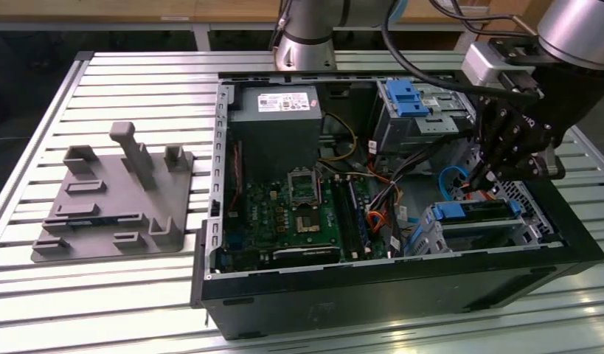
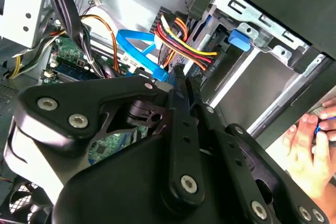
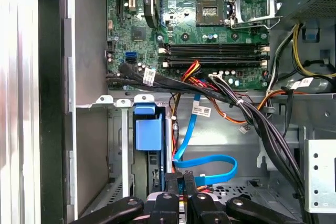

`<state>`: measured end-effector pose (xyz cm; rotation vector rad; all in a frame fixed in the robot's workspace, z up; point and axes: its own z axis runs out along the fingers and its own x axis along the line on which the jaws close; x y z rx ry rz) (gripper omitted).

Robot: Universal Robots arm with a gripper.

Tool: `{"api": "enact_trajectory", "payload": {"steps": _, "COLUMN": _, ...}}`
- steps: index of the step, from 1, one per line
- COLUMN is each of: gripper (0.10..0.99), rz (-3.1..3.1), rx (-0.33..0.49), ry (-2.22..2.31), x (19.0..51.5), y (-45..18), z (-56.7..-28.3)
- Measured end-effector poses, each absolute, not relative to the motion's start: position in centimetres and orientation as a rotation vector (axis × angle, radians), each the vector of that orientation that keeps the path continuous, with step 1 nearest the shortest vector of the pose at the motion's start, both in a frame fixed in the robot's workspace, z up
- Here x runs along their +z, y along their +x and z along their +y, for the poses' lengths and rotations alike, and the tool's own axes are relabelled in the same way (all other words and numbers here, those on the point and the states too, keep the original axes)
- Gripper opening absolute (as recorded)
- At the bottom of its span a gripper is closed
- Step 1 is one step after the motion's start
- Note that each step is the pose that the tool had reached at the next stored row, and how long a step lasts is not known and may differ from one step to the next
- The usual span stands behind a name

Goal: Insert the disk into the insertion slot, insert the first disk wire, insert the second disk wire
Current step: 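Insert the second disk wire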

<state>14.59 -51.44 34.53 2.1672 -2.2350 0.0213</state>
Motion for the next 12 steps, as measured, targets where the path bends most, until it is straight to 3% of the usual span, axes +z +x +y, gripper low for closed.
{"api": "enact_trajectory", "payload": {"steps": 5, "gripper": 0.161, "rz": -2.259, "rx": -0.025, "ry": 2.191, "x": 34.52, "y": 14.59, "z": -52.01}}
{"api": "enact_trajectory", "payload": {"steps": 12, "gripper": 0.161, "rz": -2.261, "rx": -0.027, "ry": 2.193, "x": 34.52, "y": 14.6, "z": -52.2}}
